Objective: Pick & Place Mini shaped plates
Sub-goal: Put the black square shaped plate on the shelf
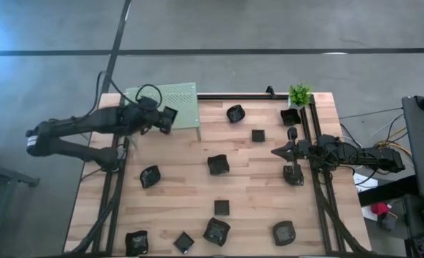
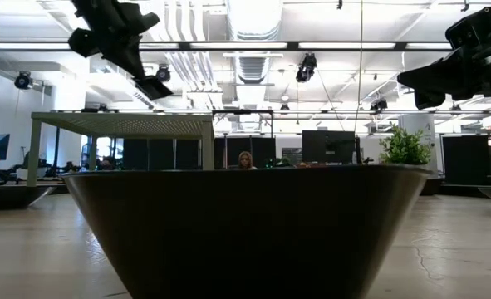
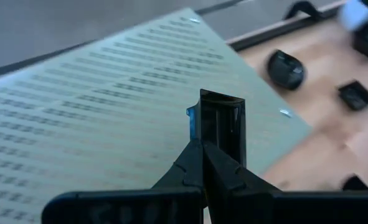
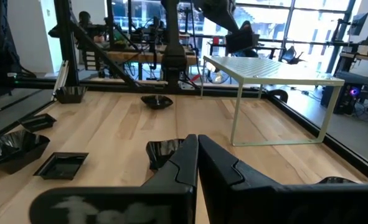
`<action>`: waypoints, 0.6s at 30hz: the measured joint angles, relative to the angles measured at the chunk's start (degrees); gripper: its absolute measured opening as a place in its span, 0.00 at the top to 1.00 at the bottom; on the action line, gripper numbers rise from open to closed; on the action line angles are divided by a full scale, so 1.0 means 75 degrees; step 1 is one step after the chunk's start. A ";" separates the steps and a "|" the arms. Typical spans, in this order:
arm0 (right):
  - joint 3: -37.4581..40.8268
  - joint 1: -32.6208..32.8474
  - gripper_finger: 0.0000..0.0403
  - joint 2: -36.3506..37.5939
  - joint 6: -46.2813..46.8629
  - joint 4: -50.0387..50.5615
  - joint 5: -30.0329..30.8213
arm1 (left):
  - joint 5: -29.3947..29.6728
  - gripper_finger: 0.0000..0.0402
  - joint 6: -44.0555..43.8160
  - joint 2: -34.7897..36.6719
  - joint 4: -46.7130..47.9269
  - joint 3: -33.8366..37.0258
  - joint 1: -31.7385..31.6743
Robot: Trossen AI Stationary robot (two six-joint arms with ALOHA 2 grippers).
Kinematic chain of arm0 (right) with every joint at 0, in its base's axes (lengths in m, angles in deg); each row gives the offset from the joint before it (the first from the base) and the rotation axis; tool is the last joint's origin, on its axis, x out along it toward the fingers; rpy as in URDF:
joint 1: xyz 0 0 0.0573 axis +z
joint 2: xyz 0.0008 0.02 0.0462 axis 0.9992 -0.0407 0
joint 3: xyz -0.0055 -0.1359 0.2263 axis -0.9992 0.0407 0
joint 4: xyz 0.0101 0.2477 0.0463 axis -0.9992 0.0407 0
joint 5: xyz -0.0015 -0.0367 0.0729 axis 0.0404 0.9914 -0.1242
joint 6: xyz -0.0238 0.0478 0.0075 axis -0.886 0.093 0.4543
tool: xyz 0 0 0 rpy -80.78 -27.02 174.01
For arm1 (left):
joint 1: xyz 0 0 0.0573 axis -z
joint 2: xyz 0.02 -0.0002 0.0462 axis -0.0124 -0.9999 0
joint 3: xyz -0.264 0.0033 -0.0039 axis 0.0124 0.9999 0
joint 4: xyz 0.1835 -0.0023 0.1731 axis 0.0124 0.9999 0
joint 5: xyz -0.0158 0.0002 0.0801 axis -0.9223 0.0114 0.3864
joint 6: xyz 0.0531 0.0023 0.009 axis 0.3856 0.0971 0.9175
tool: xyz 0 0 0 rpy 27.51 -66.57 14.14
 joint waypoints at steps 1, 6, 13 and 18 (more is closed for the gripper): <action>0.0000 -0.0001 0.98 0.0000 0.0004 0.0000 -0.0001 | 0.0047 1.00 -0.0002 0.0051 0.0051 -0.0001 -0.0068; 0.0001 0.0001 0.98 0.0000 0.0013 -0.0002 -0.0001 | 0.0287 1.00 -0.0175 0.0359 0.0635 0.0001 -0.0461; -0.0002 0.0000 0.98 0.0000 -0.0038 -0.0003 -0.0001 | 0.0606 1.00 -0.0844 0.0933 0.1830 0.0009 -0.0892; -0.0001 0.0000 0.98 0.0000 -0.0068 -0.0003 0.0000 | 0.0694 1.00 -0.0856 0.1437 0.1892 0.0211 -0.1042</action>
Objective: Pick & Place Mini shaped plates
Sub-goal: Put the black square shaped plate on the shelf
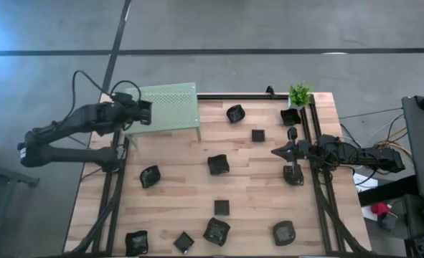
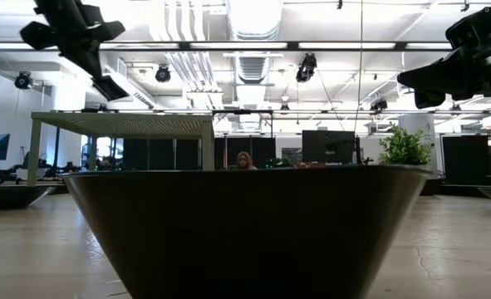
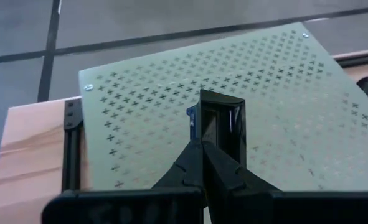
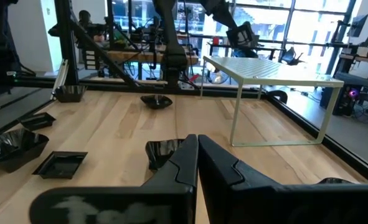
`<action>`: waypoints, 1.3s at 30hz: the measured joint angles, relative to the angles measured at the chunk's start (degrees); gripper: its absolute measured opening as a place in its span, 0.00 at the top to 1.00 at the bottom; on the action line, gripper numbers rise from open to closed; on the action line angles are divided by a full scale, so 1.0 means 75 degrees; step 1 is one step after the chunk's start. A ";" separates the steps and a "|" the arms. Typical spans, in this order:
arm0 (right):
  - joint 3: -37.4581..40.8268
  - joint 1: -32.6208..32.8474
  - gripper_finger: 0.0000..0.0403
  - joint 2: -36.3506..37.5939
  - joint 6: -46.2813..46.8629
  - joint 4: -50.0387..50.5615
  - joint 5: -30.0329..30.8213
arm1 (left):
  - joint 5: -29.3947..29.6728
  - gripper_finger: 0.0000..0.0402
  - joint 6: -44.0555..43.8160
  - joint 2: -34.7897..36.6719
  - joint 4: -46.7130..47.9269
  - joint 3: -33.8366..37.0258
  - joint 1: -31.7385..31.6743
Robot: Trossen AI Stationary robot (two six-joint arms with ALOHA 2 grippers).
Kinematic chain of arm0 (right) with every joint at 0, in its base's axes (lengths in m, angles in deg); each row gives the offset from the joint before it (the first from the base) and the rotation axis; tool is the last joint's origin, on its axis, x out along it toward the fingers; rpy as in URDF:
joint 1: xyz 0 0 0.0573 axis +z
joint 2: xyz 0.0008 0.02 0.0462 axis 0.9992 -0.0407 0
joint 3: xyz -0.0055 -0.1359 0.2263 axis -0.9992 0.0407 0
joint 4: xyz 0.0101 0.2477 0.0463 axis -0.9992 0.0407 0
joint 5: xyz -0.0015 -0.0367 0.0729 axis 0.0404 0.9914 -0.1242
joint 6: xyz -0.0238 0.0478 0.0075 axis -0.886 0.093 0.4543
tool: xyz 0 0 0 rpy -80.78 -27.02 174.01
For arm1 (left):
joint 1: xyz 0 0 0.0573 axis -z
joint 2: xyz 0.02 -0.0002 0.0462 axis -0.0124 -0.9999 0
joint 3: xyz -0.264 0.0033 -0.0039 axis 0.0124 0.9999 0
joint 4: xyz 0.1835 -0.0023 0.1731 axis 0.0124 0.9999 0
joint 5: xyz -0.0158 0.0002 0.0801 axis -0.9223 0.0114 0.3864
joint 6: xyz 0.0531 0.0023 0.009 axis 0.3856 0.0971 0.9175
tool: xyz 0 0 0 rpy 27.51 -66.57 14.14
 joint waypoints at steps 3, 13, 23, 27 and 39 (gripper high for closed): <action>0.0001 0.0000 0.98 0.0000 -0.0001 0.0000 0.0000 | 0.0031 1.00 -0.0030 0.0292 0.0161 0.0212 -0.0131; 0.0001 0.0000 0.98 0.0001 -0.0056 0.0000 -0.0001 | 0.0003 1.00 -0.0079 0.1070 -0.0093 0.1087 -0.0217; 0.0001 0.0000 0.98 0.0001 -0.0058 0.0000 -0.0001 | 0.0648 1.00 -0.0039 0.1650 -0.0712 0.1787 -0.0249; 0.0000 0.0000 0.98 0.0003 -0.0046 0.0000 0.0000 | 0.0788 1.00 -0.0140 0.1785 -0.1172 0.2077 -0.0264; 0.0001 0.0000 0.98 0.0003 -0.0051 0.0000 -0.0001 | 0.0959 1.00 -0.1350 0.1855 -0.1487 0.2790 -0.0377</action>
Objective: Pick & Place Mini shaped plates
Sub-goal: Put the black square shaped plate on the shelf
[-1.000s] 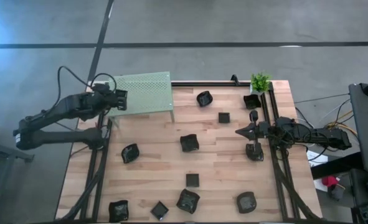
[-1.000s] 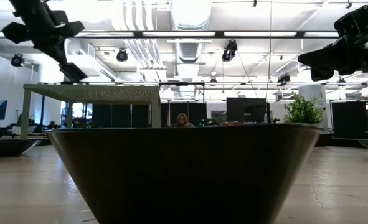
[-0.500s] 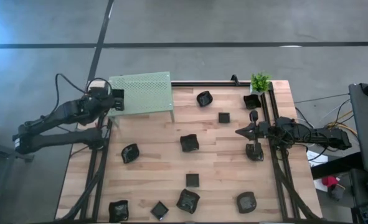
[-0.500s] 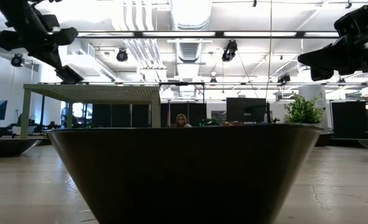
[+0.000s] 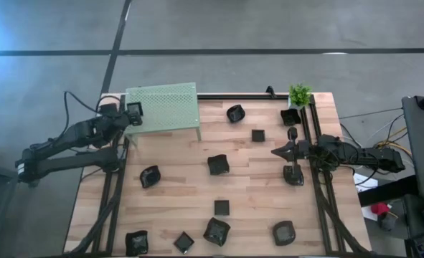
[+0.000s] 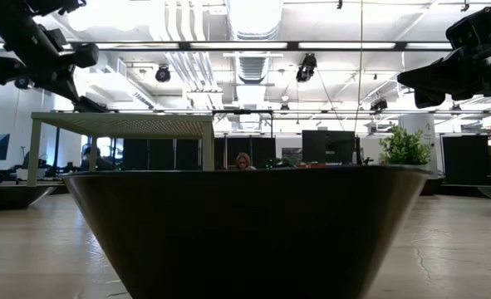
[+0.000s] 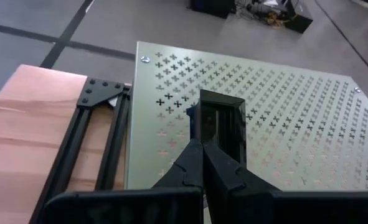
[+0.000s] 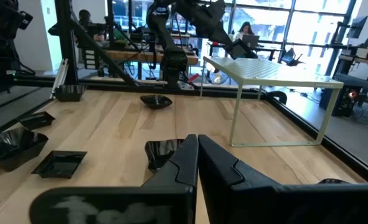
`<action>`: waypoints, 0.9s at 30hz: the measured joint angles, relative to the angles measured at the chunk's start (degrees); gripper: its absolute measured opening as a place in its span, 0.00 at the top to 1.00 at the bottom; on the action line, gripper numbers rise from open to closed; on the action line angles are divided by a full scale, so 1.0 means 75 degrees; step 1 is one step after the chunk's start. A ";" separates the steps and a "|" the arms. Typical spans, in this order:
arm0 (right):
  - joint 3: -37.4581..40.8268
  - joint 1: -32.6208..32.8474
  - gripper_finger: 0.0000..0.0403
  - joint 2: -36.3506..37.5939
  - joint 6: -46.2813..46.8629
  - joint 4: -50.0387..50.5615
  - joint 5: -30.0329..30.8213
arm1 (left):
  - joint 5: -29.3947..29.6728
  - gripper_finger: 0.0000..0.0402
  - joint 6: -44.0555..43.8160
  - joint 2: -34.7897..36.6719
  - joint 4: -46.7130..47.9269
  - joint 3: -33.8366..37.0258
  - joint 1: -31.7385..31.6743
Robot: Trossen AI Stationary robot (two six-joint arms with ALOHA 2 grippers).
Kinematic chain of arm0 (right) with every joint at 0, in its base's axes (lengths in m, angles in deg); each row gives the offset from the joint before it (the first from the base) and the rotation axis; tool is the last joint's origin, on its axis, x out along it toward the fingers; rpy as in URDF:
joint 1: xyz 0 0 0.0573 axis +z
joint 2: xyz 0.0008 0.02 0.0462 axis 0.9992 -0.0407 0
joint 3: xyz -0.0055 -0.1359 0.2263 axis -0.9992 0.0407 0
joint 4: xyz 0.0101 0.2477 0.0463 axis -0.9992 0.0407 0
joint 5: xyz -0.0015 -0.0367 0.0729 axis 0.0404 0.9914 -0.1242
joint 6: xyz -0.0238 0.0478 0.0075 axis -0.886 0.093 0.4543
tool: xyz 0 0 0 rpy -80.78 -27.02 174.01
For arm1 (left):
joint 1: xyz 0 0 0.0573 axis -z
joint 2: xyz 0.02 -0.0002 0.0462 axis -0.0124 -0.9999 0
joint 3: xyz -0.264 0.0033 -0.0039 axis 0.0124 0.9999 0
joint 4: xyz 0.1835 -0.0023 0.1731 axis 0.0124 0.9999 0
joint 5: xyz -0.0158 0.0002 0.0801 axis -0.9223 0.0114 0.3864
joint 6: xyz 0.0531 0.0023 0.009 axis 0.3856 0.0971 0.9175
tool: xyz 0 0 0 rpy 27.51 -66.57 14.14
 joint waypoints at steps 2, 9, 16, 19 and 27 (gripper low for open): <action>0.0000 0.0001 0.98 0.0000 0.0018 0.0000 0.0000 | -0.0064 1.00 -0.0006 -0.0006 0.0004 0.0047 -0.0003; -0.0002 0.0000 0.98 0.0000 0.0018 0.0000 0.0000 | -0.0112 1.00 0.0064 -0.0012 -0.0001 0.0091 -0.0012; 0.0000 0.0001 0.98 0.0000 0.0021 0.0000 0.0001 | -0.0115 1.00 0.0102 -0.0023 0.0003 0.0091 -0.0012; -0.0002 0.0001 0.98 0.0000 0.0021 0.0000 0.0001 | -0.0141 1.00 0.0108 -0.0023 0.0004 0.0091 -0.0012; -0.0001 0.0001 0.98 0.0000 0.0021 0.0000 0.0001 | -0.0152 1.00 0.0111 -0.0086 0.0010 0.0091 -0.0012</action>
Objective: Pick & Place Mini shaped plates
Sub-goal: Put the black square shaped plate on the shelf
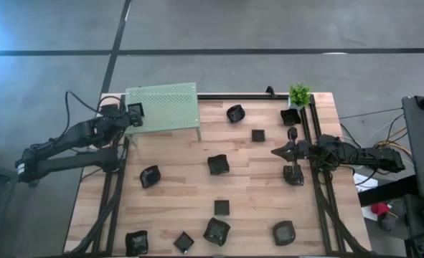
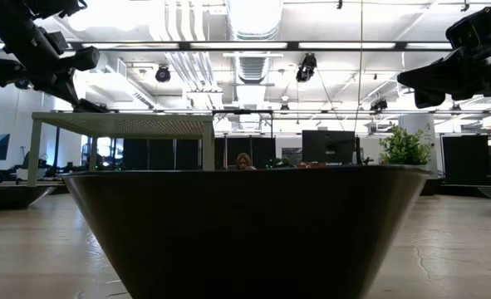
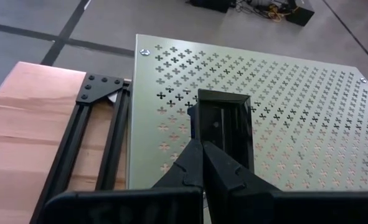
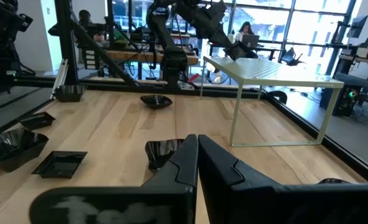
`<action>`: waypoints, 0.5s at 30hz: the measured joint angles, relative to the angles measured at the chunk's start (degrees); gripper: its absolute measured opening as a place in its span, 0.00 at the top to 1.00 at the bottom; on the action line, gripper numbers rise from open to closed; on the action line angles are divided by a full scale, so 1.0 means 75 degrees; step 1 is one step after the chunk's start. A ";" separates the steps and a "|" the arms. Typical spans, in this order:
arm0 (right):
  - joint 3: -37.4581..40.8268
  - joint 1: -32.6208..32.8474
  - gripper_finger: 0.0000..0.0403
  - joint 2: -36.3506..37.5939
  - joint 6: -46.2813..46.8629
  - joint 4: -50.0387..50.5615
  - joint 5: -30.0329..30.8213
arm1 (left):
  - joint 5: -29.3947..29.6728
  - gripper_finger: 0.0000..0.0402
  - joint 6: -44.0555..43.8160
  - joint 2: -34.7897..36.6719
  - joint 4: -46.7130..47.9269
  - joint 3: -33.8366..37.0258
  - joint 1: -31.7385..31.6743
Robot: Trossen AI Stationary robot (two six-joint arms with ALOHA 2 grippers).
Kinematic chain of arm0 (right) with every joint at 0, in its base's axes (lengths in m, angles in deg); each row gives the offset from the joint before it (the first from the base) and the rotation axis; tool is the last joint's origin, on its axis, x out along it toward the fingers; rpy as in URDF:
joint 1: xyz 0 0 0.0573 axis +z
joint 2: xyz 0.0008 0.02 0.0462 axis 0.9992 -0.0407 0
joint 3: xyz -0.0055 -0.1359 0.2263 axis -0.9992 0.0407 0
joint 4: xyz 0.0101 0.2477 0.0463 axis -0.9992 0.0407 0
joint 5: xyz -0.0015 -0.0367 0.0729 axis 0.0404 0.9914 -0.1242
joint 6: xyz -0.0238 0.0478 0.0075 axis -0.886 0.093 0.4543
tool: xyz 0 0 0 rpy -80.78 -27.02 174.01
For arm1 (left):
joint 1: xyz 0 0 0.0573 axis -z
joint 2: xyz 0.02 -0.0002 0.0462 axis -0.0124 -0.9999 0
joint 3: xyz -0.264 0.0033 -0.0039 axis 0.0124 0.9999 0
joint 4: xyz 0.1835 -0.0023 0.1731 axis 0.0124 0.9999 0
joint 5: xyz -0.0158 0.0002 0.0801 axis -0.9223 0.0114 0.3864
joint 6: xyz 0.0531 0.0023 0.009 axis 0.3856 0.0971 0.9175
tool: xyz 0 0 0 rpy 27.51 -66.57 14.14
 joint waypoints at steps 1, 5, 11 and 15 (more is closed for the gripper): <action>0.0001 -0.0001 0.98 0.0000 0.0000 0.0000 0.0001 | 0.0000 1.00 0.0000 -0.0013 0.0000 0.0000 0.0000; 0.0001 -0.0001 0.98 0.0000 0.0000 0.0000 0.0002 | 0.0006 1.00 0.0000 -0.0039 0.0003 0.0000 0.0000; 0.0001 -0.0001 0.98 0.0000 0.0000 0.0000 -0.0001 | -0.0147 0.99 0.0012 -0.0036 0.0025 0.0000 -0.0003; 0.0001 -0.0001 0.98 0.0000 0.0000 0.0000 -0.0001 | -0.0300 0.94 0.0012 -0.0045 0.0119 0.0012 -0.0002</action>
